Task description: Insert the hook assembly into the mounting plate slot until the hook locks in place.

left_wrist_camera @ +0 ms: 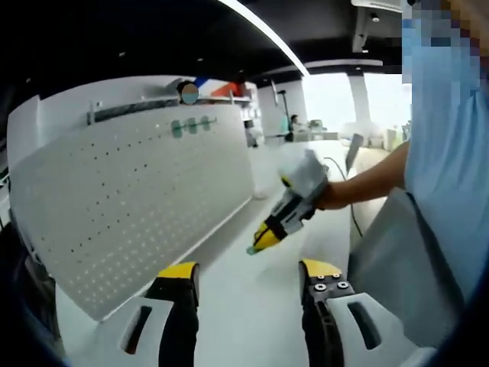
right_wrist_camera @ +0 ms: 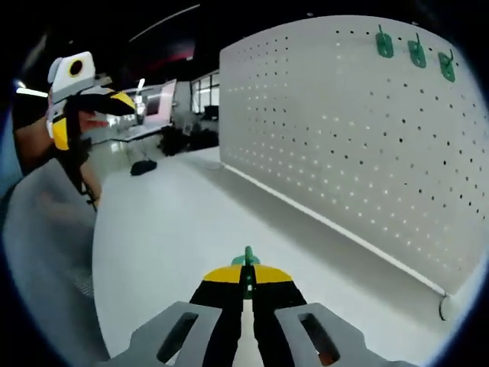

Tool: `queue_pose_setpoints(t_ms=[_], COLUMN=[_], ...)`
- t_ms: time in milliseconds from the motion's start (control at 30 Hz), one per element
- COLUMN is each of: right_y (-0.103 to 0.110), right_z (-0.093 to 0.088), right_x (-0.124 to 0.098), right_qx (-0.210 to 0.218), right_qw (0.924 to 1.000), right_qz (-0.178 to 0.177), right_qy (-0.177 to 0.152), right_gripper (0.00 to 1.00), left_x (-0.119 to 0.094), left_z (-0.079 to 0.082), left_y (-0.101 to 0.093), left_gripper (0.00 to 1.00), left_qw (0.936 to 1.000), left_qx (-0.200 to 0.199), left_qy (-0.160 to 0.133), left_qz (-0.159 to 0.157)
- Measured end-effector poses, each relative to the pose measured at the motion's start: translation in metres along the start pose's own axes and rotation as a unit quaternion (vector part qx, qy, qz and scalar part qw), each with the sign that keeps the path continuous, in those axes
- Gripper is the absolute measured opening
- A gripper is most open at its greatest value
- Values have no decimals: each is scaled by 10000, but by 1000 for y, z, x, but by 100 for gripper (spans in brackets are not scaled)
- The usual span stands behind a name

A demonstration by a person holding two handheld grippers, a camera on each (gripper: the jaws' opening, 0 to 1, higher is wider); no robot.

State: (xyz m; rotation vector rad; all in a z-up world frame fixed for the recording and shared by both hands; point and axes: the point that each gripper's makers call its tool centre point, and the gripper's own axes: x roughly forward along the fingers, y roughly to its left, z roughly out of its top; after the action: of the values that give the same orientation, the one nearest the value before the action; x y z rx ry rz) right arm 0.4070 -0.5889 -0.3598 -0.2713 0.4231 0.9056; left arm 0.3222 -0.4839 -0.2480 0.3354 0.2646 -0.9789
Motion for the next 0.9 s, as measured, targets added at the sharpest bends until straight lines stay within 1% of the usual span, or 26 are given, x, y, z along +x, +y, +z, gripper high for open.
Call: queue_pose_setpoints(t_ms=[100,300,400,533,733,800,833,867,900], right_y=[10,26,36,45,69,78,79,85,87], right_z=[3,13,18,24,34,37,38,40,41], right_x=[-2,-4,-4,-5,-10,-13,-13,-15,-15], right_qx=[-123,-271,-340,-421,-667,-687,-694,-782,-817], right_qw=[9998,9989,9980,9964,9901,9871,9866,9839,9830], right_qz=[136,370,533,732,1232,1445,1470,1604,1639], right_qy=[49,26,10,-32,-73,-107,-117,-136,-166], right_gripper=[1,1,1,1,1,1,1,1,1], left_x=[4,15,18,24,32,34,35,35,37], left_z=[0,-3,-3,-12,-24,-27,-28,-29,-30], left_y=[-2,-7,-9,-9,-18,-20,-21,-22,-23], left_gripper=[53,52,50,48,48,47,47,47,47], left_qw=[9999,9993,9989,9982,9956,9950,9947,9945,9942], left_qx=[59,136,154,137,184,182,174,171,165], left_qy=[36,127,121,233,428,453,465,468,481], left_qz=[-114,-329,-432,-543,-814,-870,-905,-925,-947])
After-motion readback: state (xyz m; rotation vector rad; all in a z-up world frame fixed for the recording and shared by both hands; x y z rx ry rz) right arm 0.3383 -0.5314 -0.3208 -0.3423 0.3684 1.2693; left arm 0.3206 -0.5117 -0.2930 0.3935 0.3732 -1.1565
